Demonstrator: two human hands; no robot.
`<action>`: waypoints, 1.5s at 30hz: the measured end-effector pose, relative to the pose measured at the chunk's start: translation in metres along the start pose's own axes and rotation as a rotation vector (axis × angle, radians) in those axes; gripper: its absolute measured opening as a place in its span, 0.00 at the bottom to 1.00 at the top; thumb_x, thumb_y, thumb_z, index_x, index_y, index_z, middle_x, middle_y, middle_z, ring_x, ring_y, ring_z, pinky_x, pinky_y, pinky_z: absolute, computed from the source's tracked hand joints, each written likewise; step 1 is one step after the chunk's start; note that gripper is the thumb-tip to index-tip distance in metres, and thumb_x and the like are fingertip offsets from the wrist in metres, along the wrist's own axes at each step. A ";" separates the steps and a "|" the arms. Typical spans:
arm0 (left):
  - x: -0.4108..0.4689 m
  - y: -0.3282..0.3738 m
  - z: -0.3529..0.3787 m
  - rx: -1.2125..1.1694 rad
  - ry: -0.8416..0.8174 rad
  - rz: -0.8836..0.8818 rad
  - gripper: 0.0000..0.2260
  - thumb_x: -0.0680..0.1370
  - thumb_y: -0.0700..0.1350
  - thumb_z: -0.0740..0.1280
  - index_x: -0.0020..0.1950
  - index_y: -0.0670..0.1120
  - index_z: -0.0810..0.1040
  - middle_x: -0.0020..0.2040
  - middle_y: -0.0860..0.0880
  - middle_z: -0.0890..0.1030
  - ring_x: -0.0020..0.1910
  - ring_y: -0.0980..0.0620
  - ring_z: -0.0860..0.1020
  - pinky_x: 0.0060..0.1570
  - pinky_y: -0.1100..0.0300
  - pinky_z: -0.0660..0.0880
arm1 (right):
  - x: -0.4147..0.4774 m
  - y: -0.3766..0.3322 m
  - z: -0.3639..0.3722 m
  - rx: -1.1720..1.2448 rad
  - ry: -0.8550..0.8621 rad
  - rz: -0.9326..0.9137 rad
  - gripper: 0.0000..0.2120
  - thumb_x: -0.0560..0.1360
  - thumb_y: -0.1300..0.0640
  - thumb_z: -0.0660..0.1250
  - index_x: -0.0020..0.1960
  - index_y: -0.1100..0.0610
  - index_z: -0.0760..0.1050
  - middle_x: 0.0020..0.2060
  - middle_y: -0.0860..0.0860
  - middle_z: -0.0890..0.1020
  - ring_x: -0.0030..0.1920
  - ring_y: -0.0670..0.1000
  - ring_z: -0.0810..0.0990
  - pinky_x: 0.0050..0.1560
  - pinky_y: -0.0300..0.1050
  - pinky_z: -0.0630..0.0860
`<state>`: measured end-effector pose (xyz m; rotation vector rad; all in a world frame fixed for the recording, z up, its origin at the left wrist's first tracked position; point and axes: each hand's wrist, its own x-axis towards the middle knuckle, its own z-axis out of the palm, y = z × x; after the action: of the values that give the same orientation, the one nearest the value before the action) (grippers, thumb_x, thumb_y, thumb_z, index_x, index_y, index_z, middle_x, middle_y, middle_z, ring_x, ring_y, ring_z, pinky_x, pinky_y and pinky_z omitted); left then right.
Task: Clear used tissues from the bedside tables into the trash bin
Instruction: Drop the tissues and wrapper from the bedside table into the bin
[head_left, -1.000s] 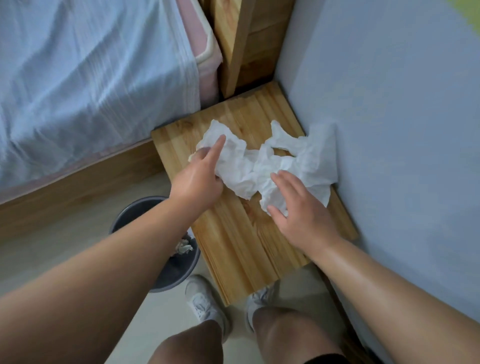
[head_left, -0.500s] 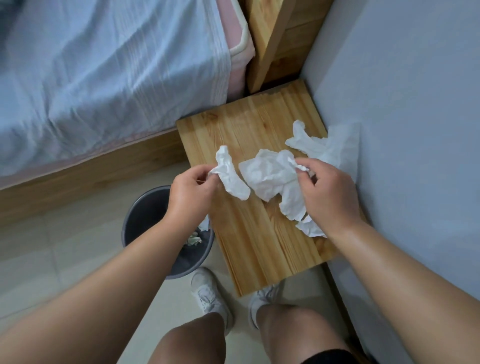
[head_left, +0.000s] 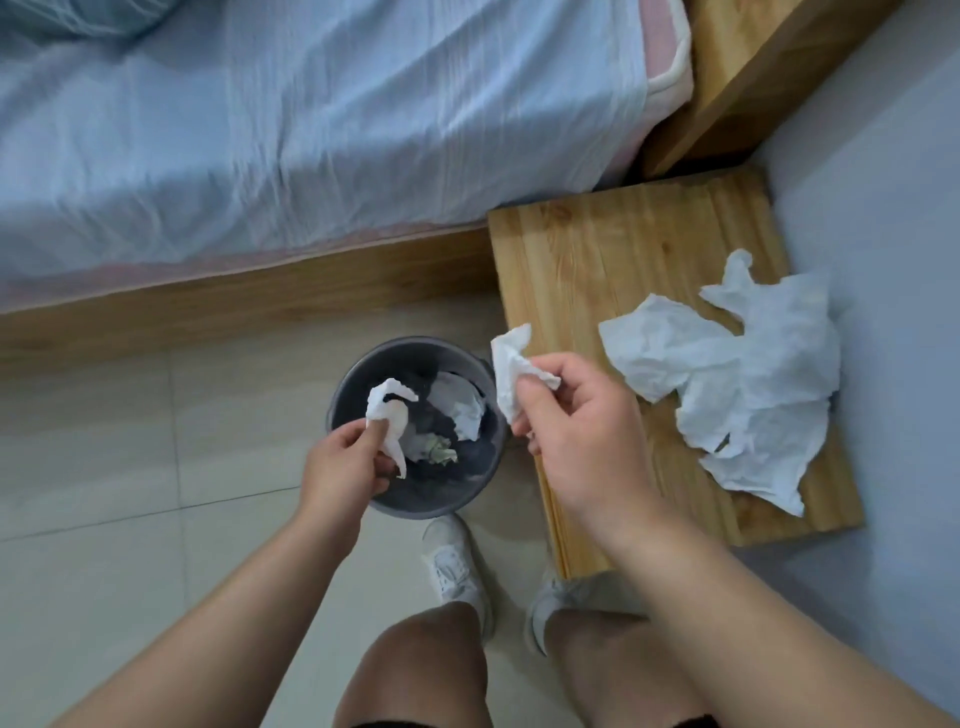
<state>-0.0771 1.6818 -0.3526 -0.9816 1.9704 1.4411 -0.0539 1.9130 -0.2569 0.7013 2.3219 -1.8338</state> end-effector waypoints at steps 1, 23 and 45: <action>0.004 -0.009 -0.004 0.022 0.003 -0.028 0.09 0.83 0.51 0.68 0.46 0.53 0.85 0.27 0.50 0.81 0.30 0.52 0.79 0.35 0.56 0.76 | -0.002 0.005 0.015 -0.001 -0.098 0.038 0.06 0.79 0.50 0.67 0.46 0.48 0.81 0.36 0.50 0.84 0.37 0.51 0.83 0.38 0.52 0.81; 0.063 -0.054 0.004 0.366 -0.078 -0.061 0.09 0.82 0.49 0.66 0.44 0.51 0.82 0.36 0.45 0.80 0.28 0.50 0.77 0.22 0.63 0.66 | 0.034 0.091 0.078 -0.247 -0.394 0.306 0.04 0.81 0.49 0.66 0.52 0.43 0.80 0.47 0.42 0.84 0.50 0.44 0.83 0.53 0.45 0.80; -0.061 0.098 0.237 1.201 -0.338 0.997 0.33 0.80 0.56 0.71 0.81 0.62 0.59 0.76 0.53 0.68 0.50 0.48 0.82 0.40 0.53 0.81 | 0.060 0.070 -0.219 -0.850 0.205 0.197 0.37 0.78 0.43 0.71 0.81 0.50 0.60 0.73 0.57 0.75 0.71 0.61 0.74 0.67 0.56 0.74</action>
<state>-0.1216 1.9404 -0.3229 0.7887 2.4976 0.4013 -0.0344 2.1488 -0.2820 0.9316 2.6793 -0.5896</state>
